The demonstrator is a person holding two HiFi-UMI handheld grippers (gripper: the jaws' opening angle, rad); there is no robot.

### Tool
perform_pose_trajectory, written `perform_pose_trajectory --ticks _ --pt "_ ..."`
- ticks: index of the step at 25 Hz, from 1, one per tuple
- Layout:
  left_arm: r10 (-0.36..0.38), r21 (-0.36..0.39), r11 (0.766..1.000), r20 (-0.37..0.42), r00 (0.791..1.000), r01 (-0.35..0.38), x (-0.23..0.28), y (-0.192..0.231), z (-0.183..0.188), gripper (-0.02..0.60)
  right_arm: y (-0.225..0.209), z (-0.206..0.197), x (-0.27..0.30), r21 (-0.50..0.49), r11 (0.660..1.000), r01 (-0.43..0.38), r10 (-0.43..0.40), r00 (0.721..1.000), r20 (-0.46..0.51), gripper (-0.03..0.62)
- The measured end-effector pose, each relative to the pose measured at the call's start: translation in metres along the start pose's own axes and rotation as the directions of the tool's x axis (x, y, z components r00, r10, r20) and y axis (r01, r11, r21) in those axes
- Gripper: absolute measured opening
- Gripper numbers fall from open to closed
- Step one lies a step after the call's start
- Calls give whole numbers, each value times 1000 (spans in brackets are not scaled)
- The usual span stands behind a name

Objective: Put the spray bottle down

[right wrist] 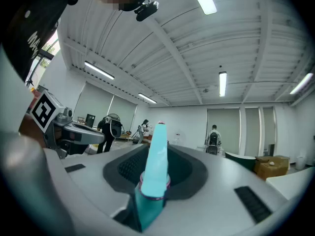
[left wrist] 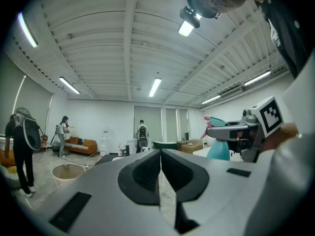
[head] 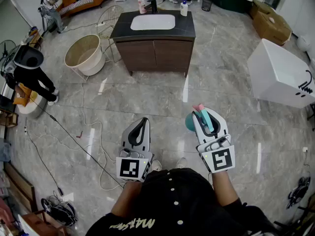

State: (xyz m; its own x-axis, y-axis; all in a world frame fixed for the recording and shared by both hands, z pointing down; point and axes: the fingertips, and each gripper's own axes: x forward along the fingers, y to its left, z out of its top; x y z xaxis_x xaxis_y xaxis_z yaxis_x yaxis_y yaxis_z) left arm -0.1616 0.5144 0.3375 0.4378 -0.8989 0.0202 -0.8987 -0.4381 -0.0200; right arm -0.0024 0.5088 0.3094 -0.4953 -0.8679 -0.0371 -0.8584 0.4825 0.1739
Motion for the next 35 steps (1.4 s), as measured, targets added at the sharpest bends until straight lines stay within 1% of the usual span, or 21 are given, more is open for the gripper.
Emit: perform_pose_trajectory --ticks 4,8,10,15,18,21,24,27,30,35 --pt "-1 2 1000 -3 1000 1 3 -8 2 17 -6 0 -3 6 1000 -3 3 1000 4 94" --pt "9 5 1000 -9 1000 -9 5 -12 0 17 -14 7 -3 -5 1000 -13 13 999 41 94" --pt "20 6 1000 -14 1000 -20 8 -14 0 17 -20 6 -4 -1 1000 -19 19 999 44 94" --pt "50 8 999 -28 998 -50 16 -30 -7 17 -42 -11 -13 18 1000 -24 24 999 25 95" --pt "76 3 997 -33 997 -76 20 -38 -11 17 -52 -18 -18 22 999 -46 45 998 51 95" --pt "93 -5 996 -40 995 -93 27 -46 -14 17 -71 -35 -24 16 999 -38 38 999 13 95" --pt "78 -1 997 -47 996 -78 38 -57 -16 17 -86 -41 -25 19 999 -28 28 1000 0 95" --pt "66 -4 998 -50 997 -67 52 -59 -20 17 -95 -45 -18 28 999 -20 20 1000 -4 95" --pt "56 -5 998 -41 998 -56 72 -57 -22 17 -102 -51 -7 30 999 -33 33 999 0 95" --pt "42 -3 999 -19 999 -42 112 -40 -19 17 -124 -53 23 9 1000 -16 16 1000 8 95"
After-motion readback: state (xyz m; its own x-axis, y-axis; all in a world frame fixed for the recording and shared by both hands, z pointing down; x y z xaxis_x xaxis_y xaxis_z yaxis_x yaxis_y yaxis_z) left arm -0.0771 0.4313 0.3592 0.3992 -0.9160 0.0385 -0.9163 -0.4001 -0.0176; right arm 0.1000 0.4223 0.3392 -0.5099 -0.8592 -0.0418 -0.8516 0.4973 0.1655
